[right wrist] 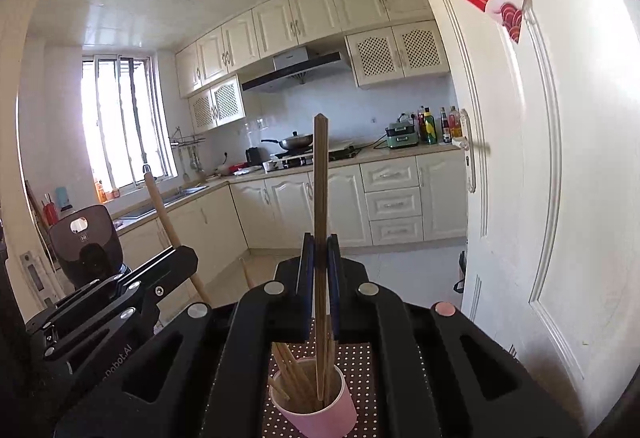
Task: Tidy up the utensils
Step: 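Lower both held chopsticks into the pink cup, then open both tools to release the chopsticks in the cup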
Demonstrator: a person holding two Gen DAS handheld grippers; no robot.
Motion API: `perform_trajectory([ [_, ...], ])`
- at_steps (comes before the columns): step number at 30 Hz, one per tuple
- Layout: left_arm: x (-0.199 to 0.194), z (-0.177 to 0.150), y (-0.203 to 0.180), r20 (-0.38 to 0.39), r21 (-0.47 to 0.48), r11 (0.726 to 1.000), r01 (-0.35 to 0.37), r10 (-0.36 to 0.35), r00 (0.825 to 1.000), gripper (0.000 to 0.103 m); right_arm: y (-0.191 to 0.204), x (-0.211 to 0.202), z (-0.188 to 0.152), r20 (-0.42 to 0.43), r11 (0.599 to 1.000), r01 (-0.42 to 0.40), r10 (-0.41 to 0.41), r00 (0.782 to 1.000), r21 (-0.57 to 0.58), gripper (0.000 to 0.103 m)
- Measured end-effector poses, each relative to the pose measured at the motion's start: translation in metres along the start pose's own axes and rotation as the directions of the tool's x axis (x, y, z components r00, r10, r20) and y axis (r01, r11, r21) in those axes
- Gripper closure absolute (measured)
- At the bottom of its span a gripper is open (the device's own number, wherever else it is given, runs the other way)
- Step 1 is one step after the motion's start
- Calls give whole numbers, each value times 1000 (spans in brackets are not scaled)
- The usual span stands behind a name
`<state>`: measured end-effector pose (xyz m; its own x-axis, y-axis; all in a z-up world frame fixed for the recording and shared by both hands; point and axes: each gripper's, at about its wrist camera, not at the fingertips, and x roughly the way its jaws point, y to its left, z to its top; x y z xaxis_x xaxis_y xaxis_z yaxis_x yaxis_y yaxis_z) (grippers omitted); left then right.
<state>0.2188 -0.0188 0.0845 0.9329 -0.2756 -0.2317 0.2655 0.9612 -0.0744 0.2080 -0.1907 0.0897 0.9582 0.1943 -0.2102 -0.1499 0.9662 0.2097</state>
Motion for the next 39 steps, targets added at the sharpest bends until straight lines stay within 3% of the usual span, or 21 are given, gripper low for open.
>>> perform_trajectory([
  [11,45,-27,12,-110,-24,1000,0,-3,994,97,-8,35,-21,-112,1000,8,-9,994,-7,98],
  [19,63,-56,22,-196,-42,999,-11,2,981,97,-9,56,-44,-229,1000,9,-6,973,10,98],
  [27,60,-61,32,-195,-75,997,-14,-1,981,96,-6,59,-50,-263,1000,2,0,965,5,93],
  [28,59,-61,33,-195,-74,997,-11,-3,981,96,-7,59,-49,-262,1000,0,2,965,8,91],
  [30,55,-61,32,-194,-56,998,-6,-5,981,95,-7,54,-49,-261,1000,0,2,965,10,74],
  [32,53,-61,33,-194,-50,999,1,-11,981,95,-7,51,-48,-254,1000,7,-6,967,2,66],
  [39,42,-66,31,-220,-39,999,11,-19,975,95,-9,36,-47,-243,1000,22,-24,970,-10,55],
])
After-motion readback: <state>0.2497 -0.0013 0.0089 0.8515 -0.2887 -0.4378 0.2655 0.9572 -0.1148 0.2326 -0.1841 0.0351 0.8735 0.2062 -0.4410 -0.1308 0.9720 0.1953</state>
